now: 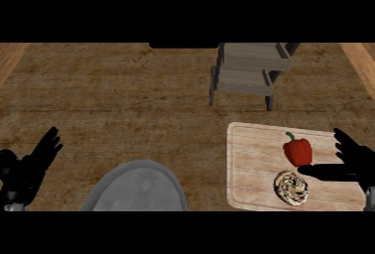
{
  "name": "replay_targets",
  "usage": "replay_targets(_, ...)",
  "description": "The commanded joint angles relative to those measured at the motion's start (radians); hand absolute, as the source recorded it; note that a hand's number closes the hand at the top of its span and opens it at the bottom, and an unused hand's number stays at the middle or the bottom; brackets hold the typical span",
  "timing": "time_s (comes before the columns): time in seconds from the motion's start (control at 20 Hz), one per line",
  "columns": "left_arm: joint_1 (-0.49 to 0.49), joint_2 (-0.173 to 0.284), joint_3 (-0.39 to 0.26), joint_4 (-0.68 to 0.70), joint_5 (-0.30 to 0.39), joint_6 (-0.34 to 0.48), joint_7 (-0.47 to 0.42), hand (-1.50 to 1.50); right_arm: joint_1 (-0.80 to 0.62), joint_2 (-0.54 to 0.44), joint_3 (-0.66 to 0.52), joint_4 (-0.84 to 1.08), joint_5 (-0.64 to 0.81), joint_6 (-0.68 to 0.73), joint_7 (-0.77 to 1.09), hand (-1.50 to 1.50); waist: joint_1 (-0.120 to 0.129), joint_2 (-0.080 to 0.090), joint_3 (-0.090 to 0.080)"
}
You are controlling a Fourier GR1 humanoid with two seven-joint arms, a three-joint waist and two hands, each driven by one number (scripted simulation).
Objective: Pick the bell pepper from the cutting board and place it in the tiered basket
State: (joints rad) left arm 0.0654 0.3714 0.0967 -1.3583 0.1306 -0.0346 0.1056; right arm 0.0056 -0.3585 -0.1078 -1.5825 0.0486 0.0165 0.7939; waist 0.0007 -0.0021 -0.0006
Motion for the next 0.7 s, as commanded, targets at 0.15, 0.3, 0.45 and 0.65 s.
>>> replay_targets(0.15, 0.015, 0.001, 0.037, -0.041, -0.027, -0.040, 0.045, 0.00, -0.063, 0.083, 0.003, 0.110, 0.064, -0.029, -0.041, -1.50, 0.003, 0.002, 0.001)
replay_targets(0.3, 0.011, -0.053, 0.016, -0.041, -0.068, -0.004, 0.028, 0.00, 0.033, 0.067, -0.008, 0.035, 0.046, 0.033, -0.072, -1.50, -0.002, 0.001, 0.001)
replay_targets(0.45, 0.000, -0.053, 0.038, -0.046, -0.062, -0.010, 0.042, 0.00, -0.053, 0.119, 0.015, 0.115, 0.086, -0.017, -0.073, -1.50, 0.002, 0.002, 0.001)
replay_targets(0.65, -0.058, -0.052, 0.035, 0.000, -0.066, -0.017, 0.066, 0.00, -0.085, 0.109, -0.008, 0.180, 0.039, 0.037, -0.114, -1.50, 0.000, 0.003, 0.001)
